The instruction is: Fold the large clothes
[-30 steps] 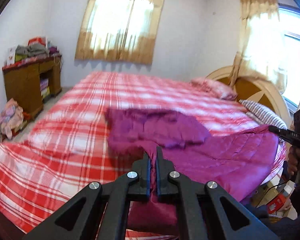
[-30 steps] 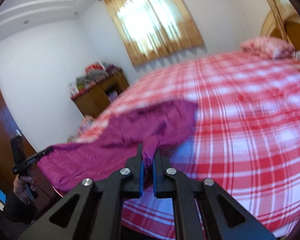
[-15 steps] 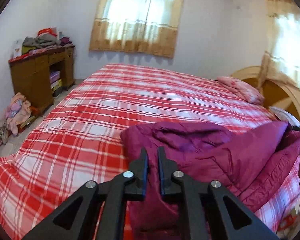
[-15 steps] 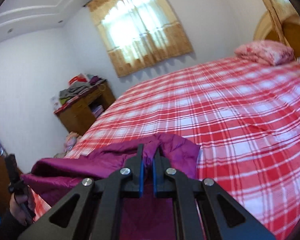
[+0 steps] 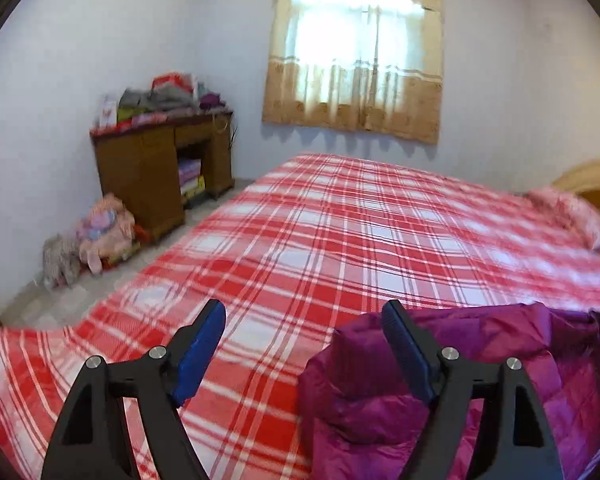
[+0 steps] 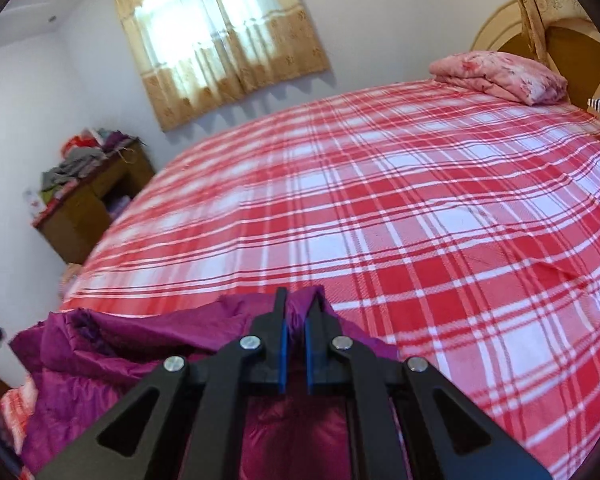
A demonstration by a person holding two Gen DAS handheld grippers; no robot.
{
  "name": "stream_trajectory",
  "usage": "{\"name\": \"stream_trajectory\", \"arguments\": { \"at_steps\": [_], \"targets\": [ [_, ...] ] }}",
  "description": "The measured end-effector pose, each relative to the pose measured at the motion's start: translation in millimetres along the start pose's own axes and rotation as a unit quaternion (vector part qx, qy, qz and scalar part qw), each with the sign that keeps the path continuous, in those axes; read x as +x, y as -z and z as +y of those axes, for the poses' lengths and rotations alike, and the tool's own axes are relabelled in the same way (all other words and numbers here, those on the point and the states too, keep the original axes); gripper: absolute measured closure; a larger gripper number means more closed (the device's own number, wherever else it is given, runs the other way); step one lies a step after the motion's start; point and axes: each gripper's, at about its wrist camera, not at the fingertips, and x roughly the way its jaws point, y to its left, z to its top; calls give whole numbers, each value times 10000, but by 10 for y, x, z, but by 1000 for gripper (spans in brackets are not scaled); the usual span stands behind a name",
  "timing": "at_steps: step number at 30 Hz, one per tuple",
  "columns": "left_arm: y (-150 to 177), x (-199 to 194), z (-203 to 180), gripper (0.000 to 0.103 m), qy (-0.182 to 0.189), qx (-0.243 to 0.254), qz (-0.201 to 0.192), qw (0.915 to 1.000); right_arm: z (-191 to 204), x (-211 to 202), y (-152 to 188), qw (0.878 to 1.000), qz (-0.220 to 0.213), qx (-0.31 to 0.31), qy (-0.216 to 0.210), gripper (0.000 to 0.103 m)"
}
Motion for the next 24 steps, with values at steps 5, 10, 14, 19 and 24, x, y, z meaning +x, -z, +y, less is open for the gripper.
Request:
{"name": "stream_trajectory", "arguments": {
  "at_steps": [5,10,14,19,24],
  "targets": [
    [-22,258,-349,22,-528,702,82,9961,-45,317,-29,9991,138,44,401,94],
    [-150,77,-366,22,-572,561,-14,9968,-47,301,-73,9988,68,120,477,30],
    [-190,-178,-354,21,-508,496,-86,9974,55,-39,-141,9979,-380,36,527,25],
    [-2,-368,-360,17,-189,155,55,9997,636,-288,-103,9968,-526,-595,-113,26],
    [356,-207,-513,16,-219,48,61,9997,1462,-50,232,9753,-22,-1870,-1175,35]
  ]
}}
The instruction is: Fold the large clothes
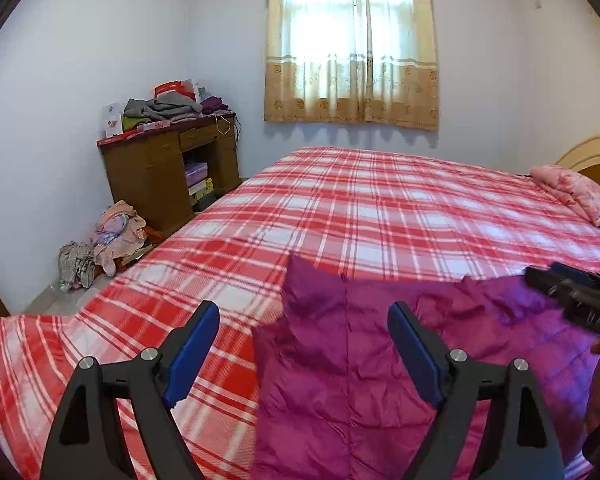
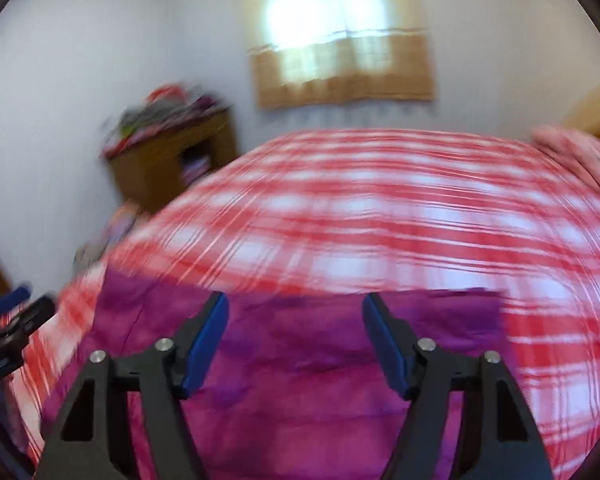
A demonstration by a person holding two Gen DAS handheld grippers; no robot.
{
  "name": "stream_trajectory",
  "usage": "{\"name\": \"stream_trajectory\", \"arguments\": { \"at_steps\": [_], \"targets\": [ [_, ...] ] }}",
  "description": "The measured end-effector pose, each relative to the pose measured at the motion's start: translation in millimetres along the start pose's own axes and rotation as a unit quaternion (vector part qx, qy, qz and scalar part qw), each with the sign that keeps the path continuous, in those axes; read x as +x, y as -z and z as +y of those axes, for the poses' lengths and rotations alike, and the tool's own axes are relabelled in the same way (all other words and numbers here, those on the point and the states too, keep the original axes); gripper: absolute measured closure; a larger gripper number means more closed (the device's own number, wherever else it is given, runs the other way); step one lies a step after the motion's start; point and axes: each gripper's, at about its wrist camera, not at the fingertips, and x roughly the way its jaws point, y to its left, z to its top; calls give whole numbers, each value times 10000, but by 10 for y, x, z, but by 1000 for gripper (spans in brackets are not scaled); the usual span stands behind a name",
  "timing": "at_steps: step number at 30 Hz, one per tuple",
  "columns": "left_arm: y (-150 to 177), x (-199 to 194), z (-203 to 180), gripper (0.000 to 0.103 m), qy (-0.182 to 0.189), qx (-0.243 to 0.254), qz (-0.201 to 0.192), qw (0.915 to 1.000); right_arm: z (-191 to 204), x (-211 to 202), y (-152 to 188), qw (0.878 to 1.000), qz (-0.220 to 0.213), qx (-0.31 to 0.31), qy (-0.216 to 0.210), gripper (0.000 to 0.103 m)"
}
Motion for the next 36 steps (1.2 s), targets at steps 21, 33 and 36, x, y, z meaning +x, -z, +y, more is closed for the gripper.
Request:
{"name": "stream_trajectory", "arguments": {
  "at_steps": [21,33,36],
  "targets": [
    [-43,792,-391,16,66,152,649,9978,-762,562,476,9844,842,934,1235,42],
    [99,1387,-1021,15,55,961,1169,9885,-887,619,524,9819,954,1146,1163,43],
    [148,1411,-990,12,53,841,1137,9899,-884,642,523,9817,1005,1126,1158,42]
  ]
}}
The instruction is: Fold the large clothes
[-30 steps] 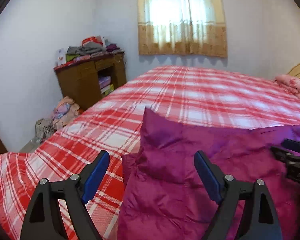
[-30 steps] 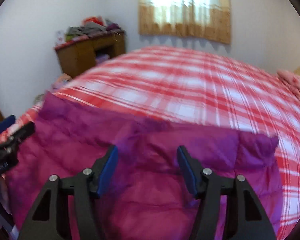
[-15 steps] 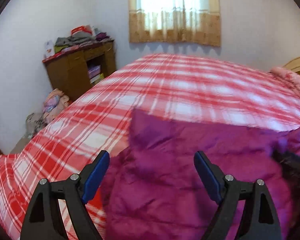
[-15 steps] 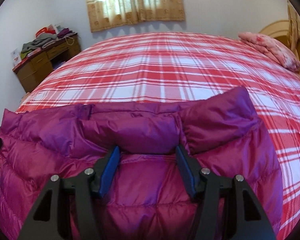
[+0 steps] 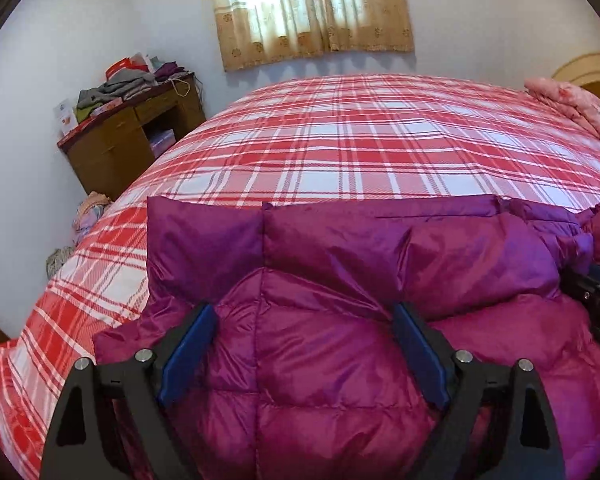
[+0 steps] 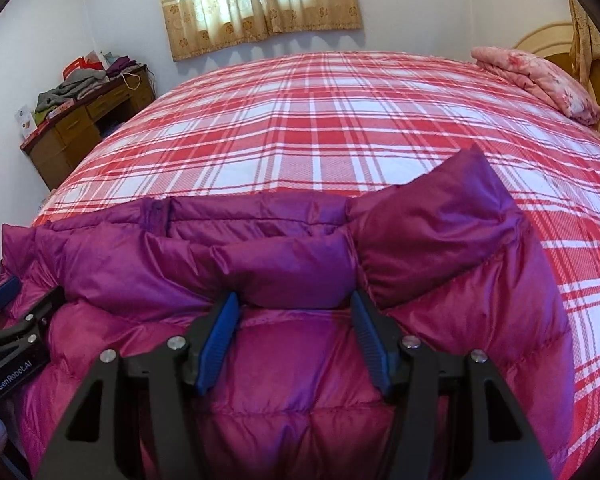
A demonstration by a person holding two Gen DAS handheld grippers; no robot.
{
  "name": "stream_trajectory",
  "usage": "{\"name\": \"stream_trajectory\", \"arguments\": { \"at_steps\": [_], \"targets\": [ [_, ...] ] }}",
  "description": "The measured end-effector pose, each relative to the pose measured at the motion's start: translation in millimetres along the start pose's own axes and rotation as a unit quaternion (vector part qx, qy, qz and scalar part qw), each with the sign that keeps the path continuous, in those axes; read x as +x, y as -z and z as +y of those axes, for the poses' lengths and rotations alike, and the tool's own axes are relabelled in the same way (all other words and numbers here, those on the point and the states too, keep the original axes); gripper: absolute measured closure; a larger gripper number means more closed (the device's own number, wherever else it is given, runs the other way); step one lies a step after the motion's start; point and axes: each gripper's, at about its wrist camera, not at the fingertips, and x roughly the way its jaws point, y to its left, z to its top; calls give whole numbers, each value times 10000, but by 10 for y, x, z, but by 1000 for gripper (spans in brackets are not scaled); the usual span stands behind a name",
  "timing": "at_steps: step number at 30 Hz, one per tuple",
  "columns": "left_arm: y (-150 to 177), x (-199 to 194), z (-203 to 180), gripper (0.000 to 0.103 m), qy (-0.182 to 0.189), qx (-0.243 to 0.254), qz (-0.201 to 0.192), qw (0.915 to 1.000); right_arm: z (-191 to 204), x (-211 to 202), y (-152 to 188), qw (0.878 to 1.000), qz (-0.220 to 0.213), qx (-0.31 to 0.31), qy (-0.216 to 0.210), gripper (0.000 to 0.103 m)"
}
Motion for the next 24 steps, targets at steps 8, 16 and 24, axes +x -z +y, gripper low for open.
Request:
{"name": "stream_trajectory", "arguments": {
  "at_steps": [8,16,24],
  "targets": [
    [31,123,133,7,293,-411,203,9985,30,24,6,9999,69,-80,37,41],
    [44,177,119,6,266,-373,346,9984,54,73,0,9996,202,-195,44,41],
    [-202,-182,253,5,417,-628,266,9968,127,-30,-83,9984,317,-406,216,41]
  ]
}}
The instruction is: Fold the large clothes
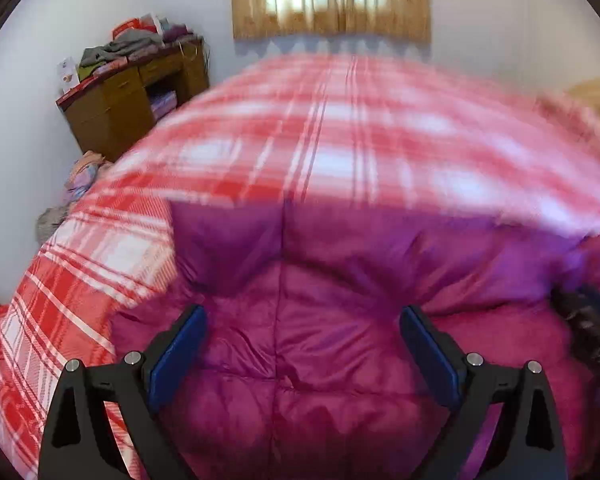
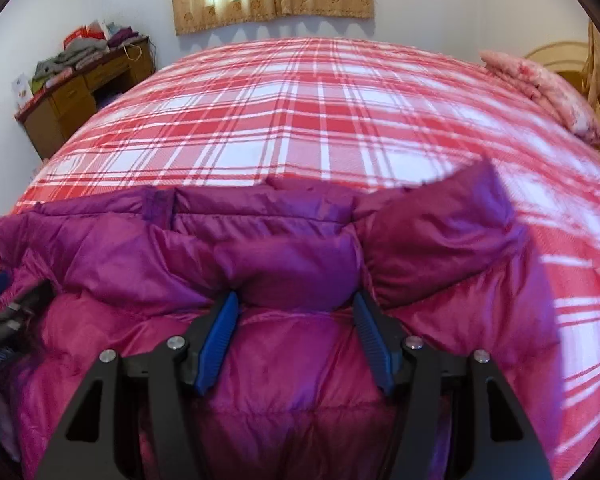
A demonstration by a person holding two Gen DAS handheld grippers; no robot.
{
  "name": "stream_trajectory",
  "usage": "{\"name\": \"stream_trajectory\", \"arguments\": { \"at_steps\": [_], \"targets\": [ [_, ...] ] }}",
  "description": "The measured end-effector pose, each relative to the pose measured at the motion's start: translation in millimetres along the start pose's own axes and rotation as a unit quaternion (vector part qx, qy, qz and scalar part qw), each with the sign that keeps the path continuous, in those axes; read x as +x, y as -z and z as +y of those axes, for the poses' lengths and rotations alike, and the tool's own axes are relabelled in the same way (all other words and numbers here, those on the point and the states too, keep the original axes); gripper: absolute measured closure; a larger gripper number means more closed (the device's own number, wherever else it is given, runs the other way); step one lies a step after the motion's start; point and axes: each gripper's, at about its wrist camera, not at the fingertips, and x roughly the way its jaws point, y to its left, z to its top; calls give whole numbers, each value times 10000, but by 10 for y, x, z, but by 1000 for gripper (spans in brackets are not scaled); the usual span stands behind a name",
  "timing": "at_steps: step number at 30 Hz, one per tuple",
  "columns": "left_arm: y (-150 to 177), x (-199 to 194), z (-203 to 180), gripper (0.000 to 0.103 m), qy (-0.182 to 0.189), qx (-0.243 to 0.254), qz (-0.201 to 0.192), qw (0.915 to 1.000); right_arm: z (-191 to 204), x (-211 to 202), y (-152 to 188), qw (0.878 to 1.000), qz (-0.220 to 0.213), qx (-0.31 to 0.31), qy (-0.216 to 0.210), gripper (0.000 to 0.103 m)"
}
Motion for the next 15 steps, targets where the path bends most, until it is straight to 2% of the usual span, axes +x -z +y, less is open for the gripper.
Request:
{"name": "stream_trajectory", "arguments": {
  "at_steps": [2,4,6,9,10,11,12,15],
  "targets": [
    [-80,-213,55,5,118,-202,-420,9988,59,-287,-23,9986,-483,186,-71,38],
    [-105,-248,75,5,68,-358,-582,9976,224,-415,-49,9975,-626,177,-265,39],
    [-80,-108,41,5,-9,-273,-451,9986,432,-386,-58,9976,-587,-38,-365,42],
    [72,271,63,5,-709,45,6,9975,557,-118,21,9989,-276,-278,-266,47],
    [118,329,117,5,-695,-50,73,9975,534,-20,65,9991,-125,-203,-340,47],
    [148,327,202,5,-465,-292,35,9985,519,17,101,9987,-124,-155,-467,47],
    [172,317,229,5,-423,-384,0,9984,531,19,113,9988,-165,-213,-421,47],
    [195,375,188,3,-509,-309,92,9982,645,67,138,9984,-149,-493,-254,46]
  ]
}}
